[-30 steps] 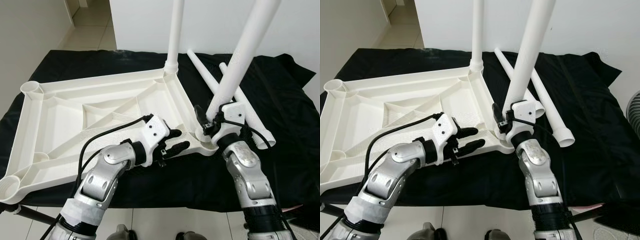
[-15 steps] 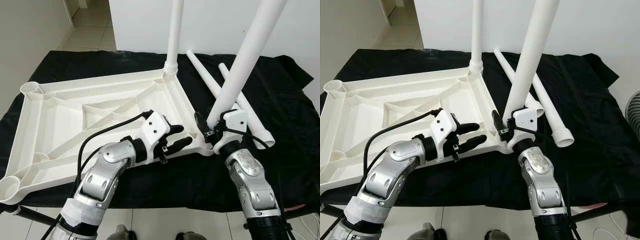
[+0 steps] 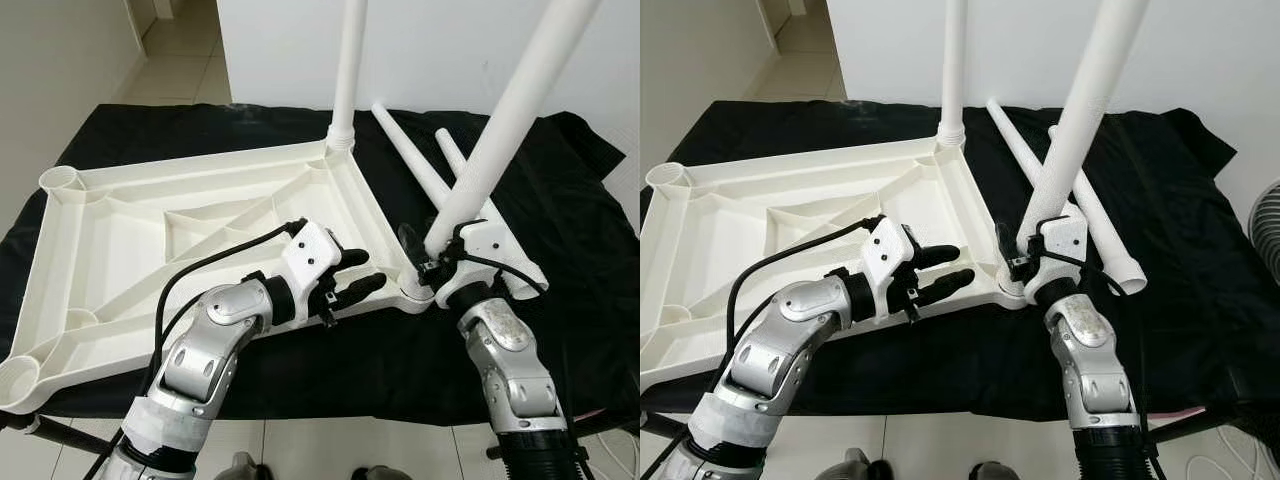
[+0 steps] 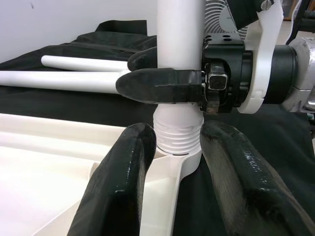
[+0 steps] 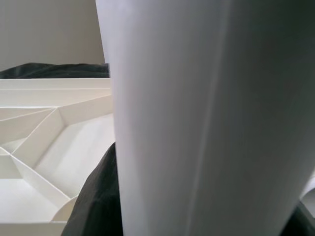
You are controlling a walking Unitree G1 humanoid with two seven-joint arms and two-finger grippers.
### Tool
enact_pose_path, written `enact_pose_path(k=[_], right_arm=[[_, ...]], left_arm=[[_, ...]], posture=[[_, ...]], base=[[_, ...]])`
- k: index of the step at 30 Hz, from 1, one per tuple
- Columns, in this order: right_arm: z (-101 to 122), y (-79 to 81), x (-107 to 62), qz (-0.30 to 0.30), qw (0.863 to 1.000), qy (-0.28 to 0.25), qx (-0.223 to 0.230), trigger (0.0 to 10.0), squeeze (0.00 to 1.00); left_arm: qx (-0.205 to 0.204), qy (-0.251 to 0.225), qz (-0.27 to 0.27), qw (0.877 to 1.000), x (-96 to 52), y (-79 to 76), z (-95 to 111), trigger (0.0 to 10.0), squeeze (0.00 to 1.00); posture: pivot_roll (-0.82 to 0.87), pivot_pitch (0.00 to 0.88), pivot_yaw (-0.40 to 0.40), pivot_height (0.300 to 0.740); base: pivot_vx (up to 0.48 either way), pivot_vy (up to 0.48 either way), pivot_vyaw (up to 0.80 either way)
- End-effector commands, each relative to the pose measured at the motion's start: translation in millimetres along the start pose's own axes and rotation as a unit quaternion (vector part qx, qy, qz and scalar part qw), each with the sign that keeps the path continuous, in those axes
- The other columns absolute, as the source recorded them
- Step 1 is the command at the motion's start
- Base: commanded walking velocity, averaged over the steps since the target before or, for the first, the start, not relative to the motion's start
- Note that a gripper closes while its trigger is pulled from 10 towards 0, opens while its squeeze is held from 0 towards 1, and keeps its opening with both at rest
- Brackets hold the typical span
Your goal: Building children table
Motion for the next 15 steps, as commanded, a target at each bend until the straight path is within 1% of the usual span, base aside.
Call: enact_pose_path(k=[1, 7, 9, 12, 13, 15], right_arm=[[-16, 0.4, -1.6, 0.003, 0.999, 0.039, 0.006, 10.0, 0.0], [-17, 4.2, 3.1, 0.017, 0.999, 0.037, 0.012, 10.0, 0.0], [-16, 6.2, 1.6, 0.025, 0.999, 0.03, 0.009, 10.0, 0.0], [-16, 15.6, -9.1, 0.061, 0.998, 0.01, -0.021, 10.0, 0.0], [-16, 15.6, -9.1, 0.061, 0.998, 0.01, -0.021, 10.0, 0.0], [-18, 20.7, -15.0, 0.08, 0.996, 0.005, -0.029, 10.0, 0.0]], left_arm=[[0.006, -0.007, 0.034, 0.999, -0.8, 3.9, 4, 10.0, 0.0], [0.01, -0.005, 0.034, 0.999, 0.1, 5.0, 5, 10.0, 0.0], [0.011, -0.005, 0.035, 0.999, -0.3, 5.7, 5, 10.0, 0.0], [0.011, -0.006, 0.04, 0.999, -1.5, 7.0, 6, 10.0, 0.0], [0.011, -0.006, 0.04, 0.999, -1.5, 7.0, 6, 10.0, 0.0], [0.011, -0.006, 0.039, 0.999, -1.6, 6.7, 6, 10.0, 0.0]], posture=[[-0.11, 0.085, 0.03, 0.74], [-0.11, 0.083, 0.027, 0.74], [-0.11, 0.083, 0.027, 0.74], [-0.11, 0.086, 0.031, 0.74], [-0.11, 0.086, 0.031, 0.74], [-0.11, 0.086, 0.031, 0.74]], base=[[0.0, 0.0, 0.0], [0.0, 0.0, 0.0], [0.0, 0.0, 0.0], [0.0, 0.0, 0.0], [0.0, 0.0, 0.0], [0.0, 0.0, 0.0]])
Point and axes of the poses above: a point about 5 cm out from each wrist's last joint towards the gripper, its own x axis pointing out of the wrist towards the gripper, its own z axis along the axis of the wrist's last joint, y = z × x, the point moved 1 cm from there along x, pointing out of the wrist towards the gripper, and after that the axes turned 11 degrees about -x, right-handed, at the moved point
